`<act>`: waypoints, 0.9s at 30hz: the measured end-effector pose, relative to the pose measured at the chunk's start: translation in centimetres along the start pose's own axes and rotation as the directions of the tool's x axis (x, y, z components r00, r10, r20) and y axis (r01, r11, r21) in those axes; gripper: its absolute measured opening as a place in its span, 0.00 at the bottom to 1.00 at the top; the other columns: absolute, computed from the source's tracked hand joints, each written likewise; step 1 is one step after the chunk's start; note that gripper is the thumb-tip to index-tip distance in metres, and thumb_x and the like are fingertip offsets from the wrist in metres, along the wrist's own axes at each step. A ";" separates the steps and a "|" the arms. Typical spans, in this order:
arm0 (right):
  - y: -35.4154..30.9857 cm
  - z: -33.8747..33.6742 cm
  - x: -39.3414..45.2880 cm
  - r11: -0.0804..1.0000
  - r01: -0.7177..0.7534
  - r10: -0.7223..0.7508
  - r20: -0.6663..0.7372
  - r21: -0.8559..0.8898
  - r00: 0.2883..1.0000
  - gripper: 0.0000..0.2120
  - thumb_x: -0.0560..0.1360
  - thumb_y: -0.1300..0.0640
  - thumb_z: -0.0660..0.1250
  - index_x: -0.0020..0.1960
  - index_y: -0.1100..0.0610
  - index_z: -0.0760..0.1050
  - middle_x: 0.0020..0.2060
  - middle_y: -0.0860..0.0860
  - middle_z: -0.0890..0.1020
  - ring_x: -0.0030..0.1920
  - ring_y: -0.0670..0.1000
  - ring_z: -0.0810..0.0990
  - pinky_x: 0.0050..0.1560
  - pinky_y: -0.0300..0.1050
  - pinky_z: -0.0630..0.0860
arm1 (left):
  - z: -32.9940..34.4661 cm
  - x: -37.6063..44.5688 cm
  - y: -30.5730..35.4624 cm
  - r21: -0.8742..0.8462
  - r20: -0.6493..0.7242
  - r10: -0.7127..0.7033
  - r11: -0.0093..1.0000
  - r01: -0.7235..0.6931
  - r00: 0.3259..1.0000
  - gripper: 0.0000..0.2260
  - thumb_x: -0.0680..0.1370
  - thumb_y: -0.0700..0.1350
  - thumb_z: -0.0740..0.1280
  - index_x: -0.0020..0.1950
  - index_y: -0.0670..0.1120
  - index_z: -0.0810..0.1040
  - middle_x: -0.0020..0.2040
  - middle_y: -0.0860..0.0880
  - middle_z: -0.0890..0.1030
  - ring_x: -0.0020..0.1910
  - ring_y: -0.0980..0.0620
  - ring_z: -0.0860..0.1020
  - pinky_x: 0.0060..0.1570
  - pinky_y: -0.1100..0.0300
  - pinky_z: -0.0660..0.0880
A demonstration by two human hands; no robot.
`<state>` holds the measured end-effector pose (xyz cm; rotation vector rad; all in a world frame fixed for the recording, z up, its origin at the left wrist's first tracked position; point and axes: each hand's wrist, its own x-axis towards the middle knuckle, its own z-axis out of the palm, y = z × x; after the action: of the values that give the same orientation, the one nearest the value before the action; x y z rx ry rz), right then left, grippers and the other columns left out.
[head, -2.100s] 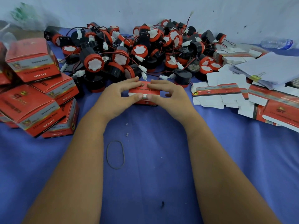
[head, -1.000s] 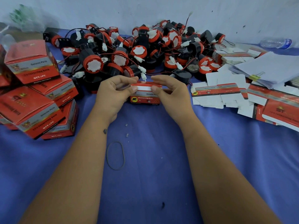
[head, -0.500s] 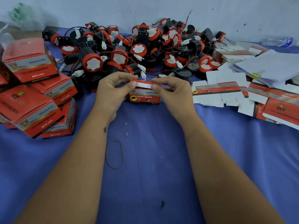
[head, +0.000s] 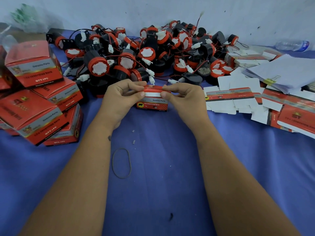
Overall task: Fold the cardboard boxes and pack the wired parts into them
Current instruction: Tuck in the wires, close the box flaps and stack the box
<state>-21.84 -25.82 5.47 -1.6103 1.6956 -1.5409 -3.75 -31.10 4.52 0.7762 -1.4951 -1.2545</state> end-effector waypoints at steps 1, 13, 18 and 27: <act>-0.1 0.1 -0.1 0.998 0.024 -0.024 0.000 -0.052 1.000 0.08 0.73 0.57 0.74 0.52 0.54 0.85 0.44 0.40 0.82 0.47 0.41 0.80 0.47 0.33 0.77 | 0.0 0.0 0.1 0.013 0.007 0.002 1.000 -0.002 1.000 0.09 0.77 0.32 0.69 0.42 0.45 0.79 0.57 0.51 0.82 0.57 0.54 0.81 0.48 0.63 0.79; 0.1 0.1 -0.7 0.972 0.151 -0.137 0.089 -0.177 0.987 0.12 0.72 0.61 0.74 0.54 0.55 0.83 0.51 0.43 0.83 0.53 0.42 0.80 0.56 0.39 0.77 | 0.3 -0.3 0.1 0.339 0.047 0.123 0.931 -0.132 0.991 0.13 0.72 0.33 0.75 0.48 0.49 0.80 0.59 0.49 0.78 0.60 0.56 0.77 0.59 0.62 0.75; 0.1 1.1 -1.0 0.952 0.187 -0.181 0.044 -0.242 0.982 0.13 0.72 0.61 0.72 0.56 0.51 0.82 0.51 0.46 0.84 0.52 0.50 0.81 0.52 0.52 0.79 | 1.2 -0.4 0.3 0.481 0.011 0.217 0.855 -0.195 0.976 0.22 0.72 0.33 0.74 0.51 0.62 0.78 0.56 0.51 0.75 0.57 0.58 0.75 0.59 0.72 0.70; 0.3 1.8 -0.5 0.958 0.119 -0.107 0.060 -0.261 0.992 0.06 0.74 0.62 0.70 0.50 0.57 0.82 0.47 0.52 0.84 0.48 0.55 0.80 0.47 0.58 0.77 | 1.7 -0.7 0.2 0.578 -0.012 0.270 0.787 -0.214 0.963 0.10 0.73 0.40 0.76 0.51 0.53 0.83 0.54 0.55 0.74 0.53 0.63 0.73 0.51 0.80 0.66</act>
<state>-20.38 -26.24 4.40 -1.8889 1.8784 -1.3615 -5.18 -29.87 4.55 0.9732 -1.8538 -0.5522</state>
